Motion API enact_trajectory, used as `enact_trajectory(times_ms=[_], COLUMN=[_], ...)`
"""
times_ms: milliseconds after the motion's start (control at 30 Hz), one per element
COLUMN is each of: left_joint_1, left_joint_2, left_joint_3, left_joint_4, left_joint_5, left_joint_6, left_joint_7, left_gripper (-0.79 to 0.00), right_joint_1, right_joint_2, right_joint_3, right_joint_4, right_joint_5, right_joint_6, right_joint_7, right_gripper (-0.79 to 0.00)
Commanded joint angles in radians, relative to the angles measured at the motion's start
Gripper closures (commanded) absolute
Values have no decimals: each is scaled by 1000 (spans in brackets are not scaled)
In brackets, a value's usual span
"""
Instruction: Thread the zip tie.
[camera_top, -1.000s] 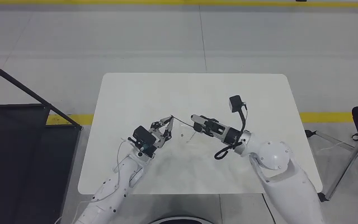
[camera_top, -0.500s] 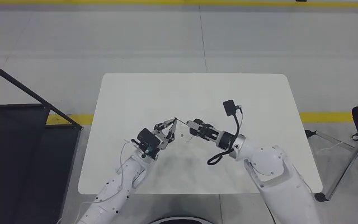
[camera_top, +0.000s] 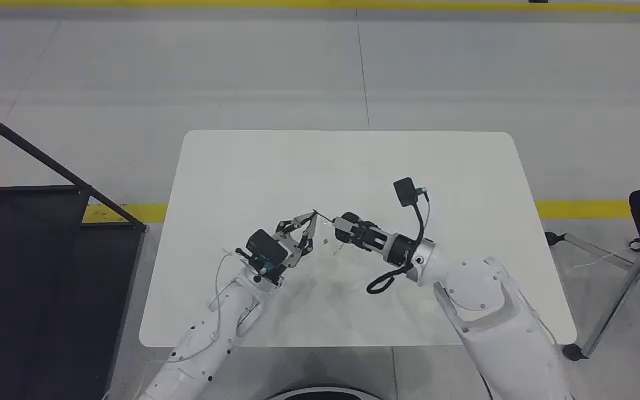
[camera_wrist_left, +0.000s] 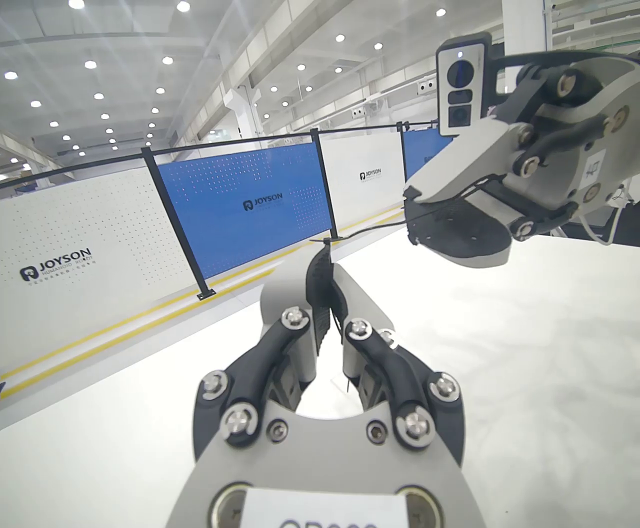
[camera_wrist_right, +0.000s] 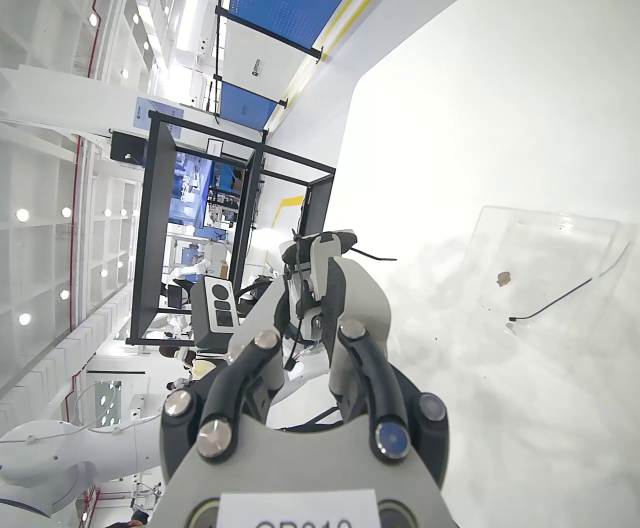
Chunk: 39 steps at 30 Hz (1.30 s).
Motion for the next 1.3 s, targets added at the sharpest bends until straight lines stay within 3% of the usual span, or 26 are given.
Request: enact_trajectory(times_ms=[0, 167, 233, 1267], left_joint_1=[0, -1, -1, 0], left_joint_2=[-1, -2, -3, -6], left_joint_3=[0, -1, -2, 1], left_joint_4=[0, 1, 2, 5], left_joint_5=[-1, 2, 2, 45], left_joint_6=[0, -1, -1, -28], left_joint_7=[0, 0, 0, 19], left_gripper=[0, 0, 0, 0], right_joint_1=[1, 3, 4, 21], right_joint_2=[0, -1, -2, -8], right_joint_3=[0, 0, -1, -13], right_joint_4=[1, 3, 3, 13], right_joint_5=[0, 2, 1, -20], right_joint_6=[0, 1, 4, 36], right_joint_7=[0, 4, 6, 16], right_gripper=[-148, -86, 0, 0])
